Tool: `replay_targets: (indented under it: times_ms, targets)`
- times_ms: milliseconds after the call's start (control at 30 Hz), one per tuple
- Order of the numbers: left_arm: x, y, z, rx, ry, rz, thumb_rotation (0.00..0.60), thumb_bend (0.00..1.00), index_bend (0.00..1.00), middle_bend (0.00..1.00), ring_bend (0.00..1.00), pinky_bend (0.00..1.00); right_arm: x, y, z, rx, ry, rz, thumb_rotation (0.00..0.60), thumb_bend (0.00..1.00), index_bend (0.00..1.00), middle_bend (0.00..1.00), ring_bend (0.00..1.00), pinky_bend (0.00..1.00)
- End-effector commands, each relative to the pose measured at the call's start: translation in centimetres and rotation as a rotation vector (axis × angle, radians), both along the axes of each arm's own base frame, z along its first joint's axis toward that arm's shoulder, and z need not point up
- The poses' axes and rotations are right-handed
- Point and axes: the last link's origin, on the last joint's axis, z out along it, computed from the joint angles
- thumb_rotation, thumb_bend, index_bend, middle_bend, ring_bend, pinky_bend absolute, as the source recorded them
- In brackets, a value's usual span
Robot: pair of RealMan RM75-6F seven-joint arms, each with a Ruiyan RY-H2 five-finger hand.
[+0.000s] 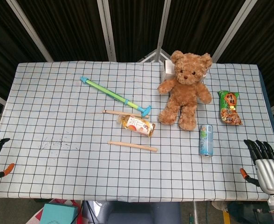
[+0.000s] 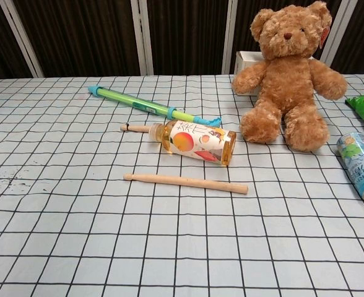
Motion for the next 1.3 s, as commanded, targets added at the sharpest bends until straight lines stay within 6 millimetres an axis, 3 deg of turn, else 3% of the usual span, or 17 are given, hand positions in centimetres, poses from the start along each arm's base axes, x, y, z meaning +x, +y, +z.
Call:
replay_targets:
  times_ms: [33,600,867,1067,1300]
  targets:
    - [-0.1,0.1,0.1,0.002,0.000,0.004,0.600,0.31,0.19,0.00,0.00,0.12,0.0,0.0,-0.1,0.003,0.001,-0.001,0.600,0.29,0.00,0.13,0.05,0.00]
    - [0.4,0.9,-0.7,-0.032,-0.005,-0.018,0.600,0.31,0.19,0.00,0.00,0.12,-0.9,0.6,0.4,-0.031,-0.010,-0.057,0.600,0.29,0.00,0.13,0.05,0.00]
    - [0.6,0.3,-0.5,-0.023,-0.010,-0.023,0.600,0.31,0.19,0.00,0.00,0.12,-1.5,-0.4,0.0,-0.023,-0.203,-0.107,0.600,0.29,0.00,0.13,0.05,0.00]
    - [0.3,0.6,-0.2,-0.003,-0.016,-0.011,0.600,0.31,0.19,0.00,0.00,0.12,-2.0,-5.5,-0.2,0.053,-0.373,-0.143,0.600,0.29,0.00,0.12,0.05,0.00]
    - [0.3,0.8,-0.5,-0.009,-0.003,0.002,0.600,0.31,0.19,0.00,0.00,0.12,0.1,-13.8,-1.9,0.129,-0.653,-0.201,0.600,0.29,0.00,0.13,0.05,0.00]
